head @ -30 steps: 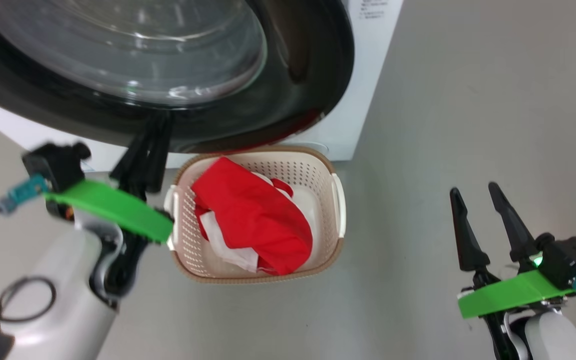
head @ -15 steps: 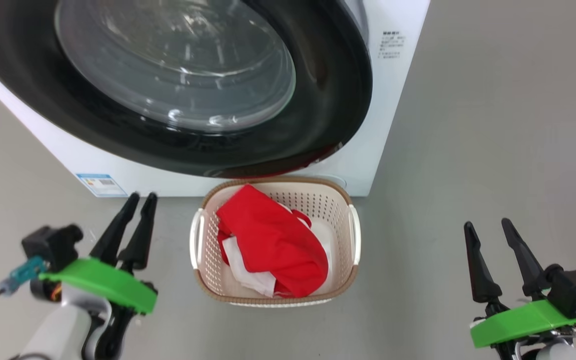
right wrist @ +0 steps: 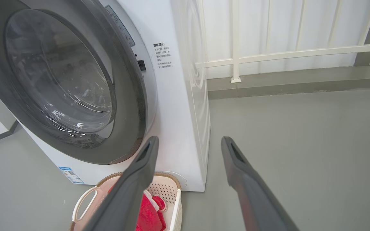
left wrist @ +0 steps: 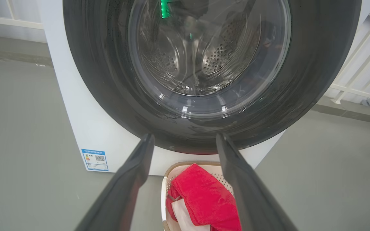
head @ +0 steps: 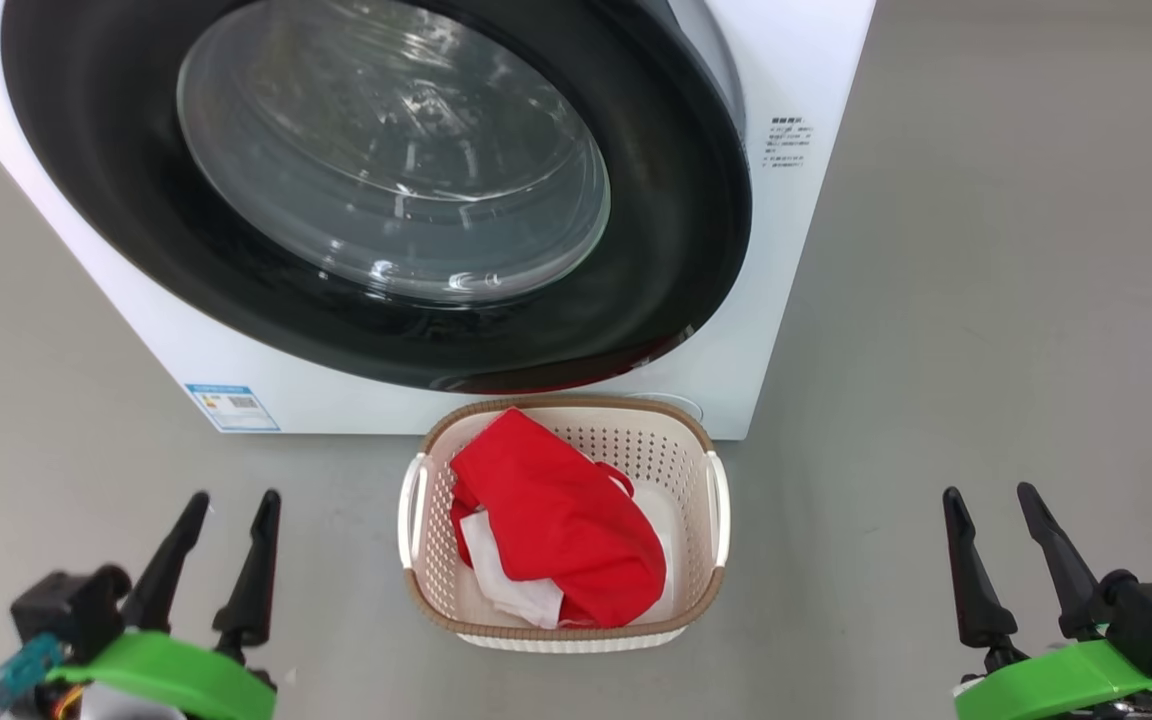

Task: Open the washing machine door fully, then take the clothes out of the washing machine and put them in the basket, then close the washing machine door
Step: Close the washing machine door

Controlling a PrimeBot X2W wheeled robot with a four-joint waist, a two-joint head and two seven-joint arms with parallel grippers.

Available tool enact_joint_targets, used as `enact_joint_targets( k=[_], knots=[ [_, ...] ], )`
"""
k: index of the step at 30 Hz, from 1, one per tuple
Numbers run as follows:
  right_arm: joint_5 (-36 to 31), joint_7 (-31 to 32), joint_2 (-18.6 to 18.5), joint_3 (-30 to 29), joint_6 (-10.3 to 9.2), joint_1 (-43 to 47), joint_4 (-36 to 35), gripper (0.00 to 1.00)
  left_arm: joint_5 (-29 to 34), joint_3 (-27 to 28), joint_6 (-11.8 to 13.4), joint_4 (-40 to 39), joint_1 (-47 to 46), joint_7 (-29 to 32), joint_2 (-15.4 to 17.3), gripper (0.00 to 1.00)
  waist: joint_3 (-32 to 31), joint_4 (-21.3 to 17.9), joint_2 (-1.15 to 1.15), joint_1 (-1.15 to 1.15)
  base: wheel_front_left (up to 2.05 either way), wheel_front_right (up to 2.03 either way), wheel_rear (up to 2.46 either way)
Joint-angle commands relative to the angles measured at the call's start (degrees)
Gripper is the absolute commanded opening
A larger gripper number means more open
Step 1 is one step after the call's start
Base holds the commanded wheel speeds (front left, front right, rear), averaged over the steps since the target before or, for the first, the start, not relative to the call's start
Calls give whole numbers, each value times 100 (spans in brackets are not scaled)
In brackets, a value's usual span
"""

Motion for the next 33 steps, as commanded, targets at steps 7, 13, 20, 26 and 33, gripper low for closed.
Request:
enact_joint_targets(
  k=[7,13,20,26,33],
  knots=[
    [9,-37,-49,31,28,142,-169,100,574,867,-32,-464,518,-46,-63,100,-153,28,0,0,0,0,0],
    [1,-37,-49,24,28,234,-188,100,825,1276,-32,-712,854,-46,-216,100,-218,23,0,0,0,0,0],
    [2,-37,-49,-21,28,291,-220,100,1109,1560,-32,-974,1171,-46,-363,100,-214,52,0,0,0,0,0],
    [-12,-37,-49,-31,28,304,-220,100,1211,1611,-32,-1042,1225,-46,-456,100,-236,93,0,0,0,0,0],
    [12,-37,-49,-16,28,261,-231,84,1271,1609,-32,-1082,1236,-46,-518,100,-243,154,0,0,0,0,0]
  ],
)
